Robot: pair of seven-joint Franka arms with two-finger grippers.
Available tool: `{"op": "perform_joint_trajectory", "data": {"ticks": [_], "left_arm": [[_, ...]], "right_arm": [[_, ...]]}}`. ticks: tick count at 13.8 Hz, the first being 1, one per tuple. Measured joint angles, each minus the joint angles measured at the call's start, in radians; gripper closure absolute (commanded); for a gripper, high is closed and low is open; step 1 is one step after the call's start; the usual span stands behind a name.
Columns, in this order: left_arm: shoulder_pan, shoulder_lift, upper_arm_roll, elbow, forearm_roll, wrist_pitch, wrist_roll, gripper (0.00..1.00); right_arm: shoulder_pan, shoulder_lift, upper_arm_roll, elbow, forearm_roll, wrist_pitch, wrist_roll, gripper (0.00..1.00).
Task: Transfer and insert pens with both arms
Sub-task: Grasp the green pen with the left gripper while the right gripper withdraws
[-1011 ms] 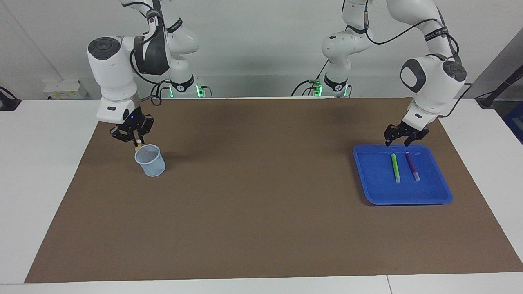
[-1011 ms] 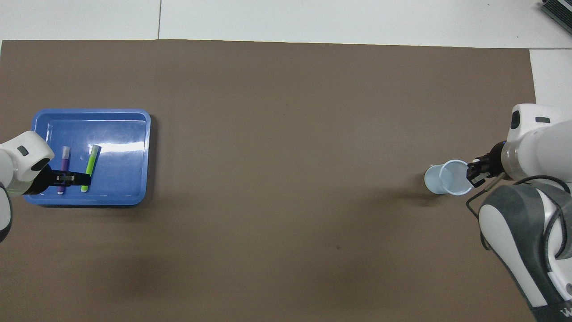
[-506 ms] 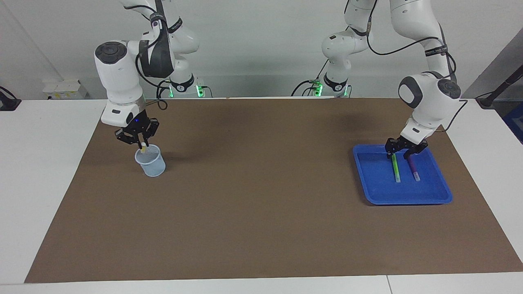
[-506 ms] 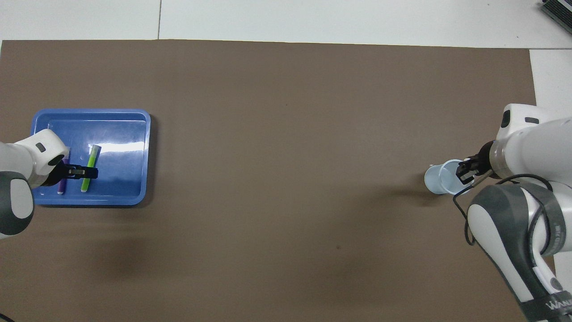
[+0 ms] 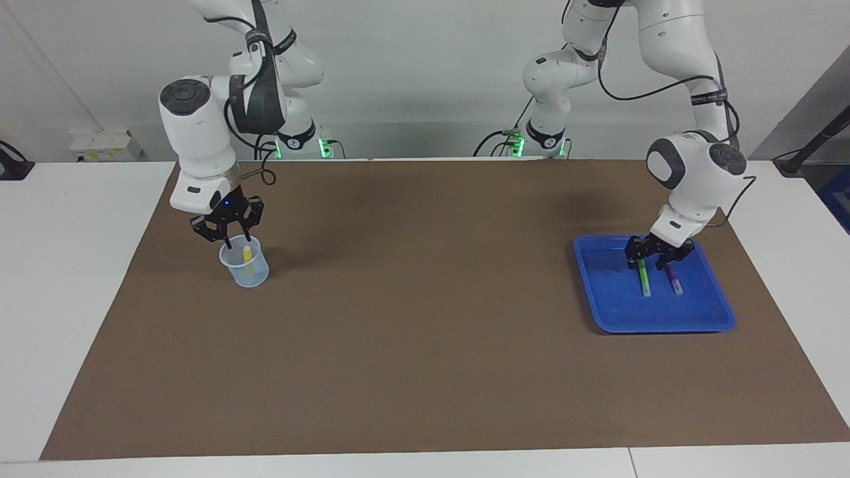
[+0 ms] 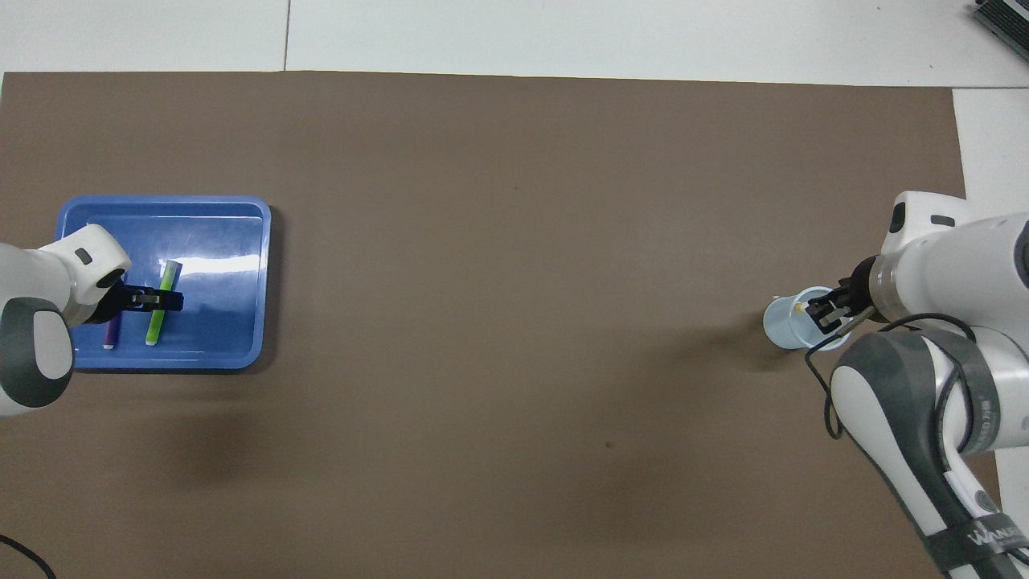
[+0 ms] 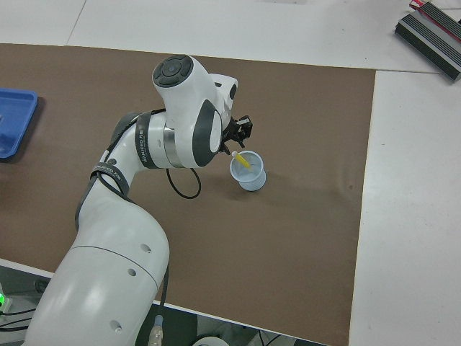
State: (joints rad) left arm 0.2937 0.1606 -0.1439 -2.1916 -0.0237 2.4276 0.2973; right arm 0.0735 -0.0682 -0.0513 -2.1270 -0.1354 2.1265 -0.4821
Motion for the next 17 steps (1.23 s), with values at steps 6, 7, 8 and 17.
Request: {"op": "perform_joint_trajectory", "data": {"ticks": [6, 7, 8, 17], "left_arm": [[0.0, 0.069, 0.0, 0.025, 0.0, 0.055, 0.0, 0.35], [0.0, 0.072, 0.0, 0.028, 0.0, 0.058, 0.0, 0.45], [0.0, 0.075, 0.0, 0.029, 0.0, 0.06, 0.0, 0.68], [0.0, 0.074, -0.001, 0.035, 0.002, 0.063, 0.003, 1.0]], "right_arm": [[0.037, 0.0, 0.004, 0.025, 0.138, 0.003, 0.087, 0.0], [0.05, 0.0, 0.005, 0.028, 0.154, 0.003, 0.141, 0.0], [0.064, 0.0, 0.006, 0.029, 0.176, 0.003, 0.196, 0.0], [0.174, 0.0, 0.009, 0.031, 0.386, 0.01, 0.72, 0.0]]}}
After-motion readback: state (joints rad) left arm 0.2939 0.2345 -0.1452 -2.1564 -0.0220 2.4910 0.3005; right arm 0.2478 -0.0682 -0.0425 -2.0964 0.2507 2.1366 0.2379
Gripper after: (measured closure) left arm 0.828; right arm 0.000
